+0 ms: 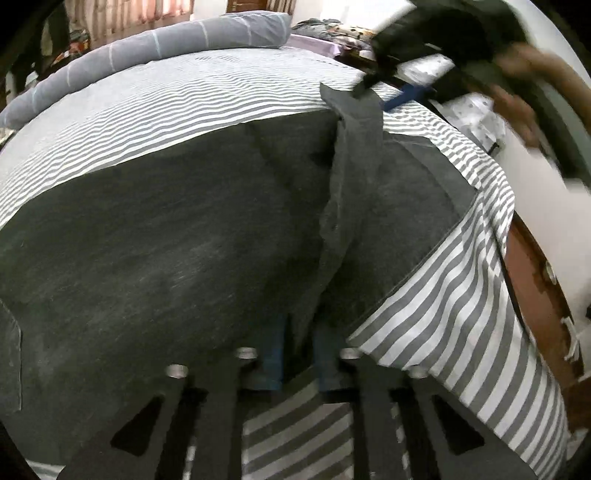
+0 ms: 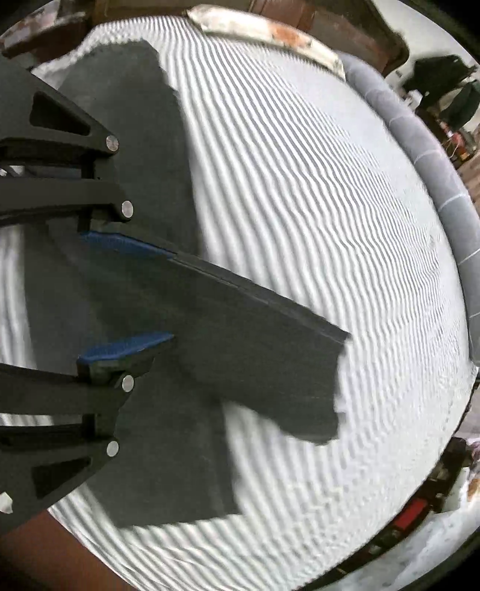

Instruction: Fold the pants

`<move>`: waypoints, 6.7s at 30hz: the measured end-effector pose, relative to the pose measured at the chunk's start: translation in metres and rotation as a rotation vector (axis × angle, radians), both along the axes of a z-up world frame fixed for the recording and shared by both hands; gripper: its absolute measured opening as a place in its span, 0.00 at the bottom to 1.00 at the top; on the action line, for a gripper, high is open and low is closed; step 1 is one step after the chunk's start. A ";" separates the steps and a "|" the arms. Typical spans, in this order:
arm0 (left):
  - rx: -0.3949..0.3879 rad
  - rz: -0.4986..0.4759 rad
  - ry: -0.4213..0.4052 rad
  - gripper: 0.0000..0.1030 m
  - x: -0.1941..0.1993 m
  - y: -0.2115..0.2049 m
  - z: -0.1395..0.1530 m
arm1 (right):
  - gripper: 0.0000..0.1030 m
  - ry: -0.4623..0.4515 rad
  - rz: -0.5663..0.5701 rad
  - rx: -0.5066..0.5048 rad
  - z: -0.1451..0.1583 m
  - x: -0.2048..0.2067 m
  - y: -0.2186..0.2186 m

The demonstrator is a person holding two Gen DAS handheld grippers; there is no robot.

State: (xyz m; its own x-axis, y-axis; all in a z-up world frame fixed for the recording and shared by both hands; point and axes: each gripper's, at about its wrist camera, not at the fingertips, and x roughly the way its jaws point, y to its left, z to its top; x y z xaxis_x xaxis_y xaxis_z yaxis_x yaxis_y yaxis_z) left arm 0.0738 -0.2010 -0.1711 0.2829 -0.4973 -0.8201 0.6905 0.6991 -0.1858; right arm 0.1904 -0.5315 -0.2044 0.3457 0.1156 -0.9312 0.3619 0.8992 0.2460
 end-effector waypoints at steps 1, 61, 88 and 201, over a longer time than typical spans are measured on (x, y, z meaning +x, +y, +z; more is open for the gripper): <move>-0.007 0.001 -0.001 0.06 0.000 0.001 -0.001 | 0.39 0.013 0.002 -0.018 -0.001 0.014 -0.004; 0.112 -0.089 -0.106 0.04 -0.027 -0.023 0.003 | 0.00 -0.008 -0.505 0.017 -0.073 -0.195 -0.158; 0.005 0.190 -0.031 0.22 0.034 0.054 0.028 | 0.21 -0.133 -0.112 0.097 -0.023 -0.095 -0.010; 0.044 0.328 -0.041 0.26 0.117 0.112 -0.012 | 0.24 -0.089 0.217 0.102 -0.067 -0.001 0.113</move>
State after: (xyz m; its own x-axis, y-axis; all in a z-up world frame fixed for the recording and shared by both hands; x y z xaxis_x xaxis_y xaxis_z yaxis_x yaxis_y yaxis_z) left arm 0.1906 -0.0888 -0.1828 0.4555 -0.3388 -0.8233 0.4331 0.8923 -0.1275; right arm 0.1899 -0.4187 -0.2718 0.3825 0.2879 -0.8780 0.1364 0.9222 0.3618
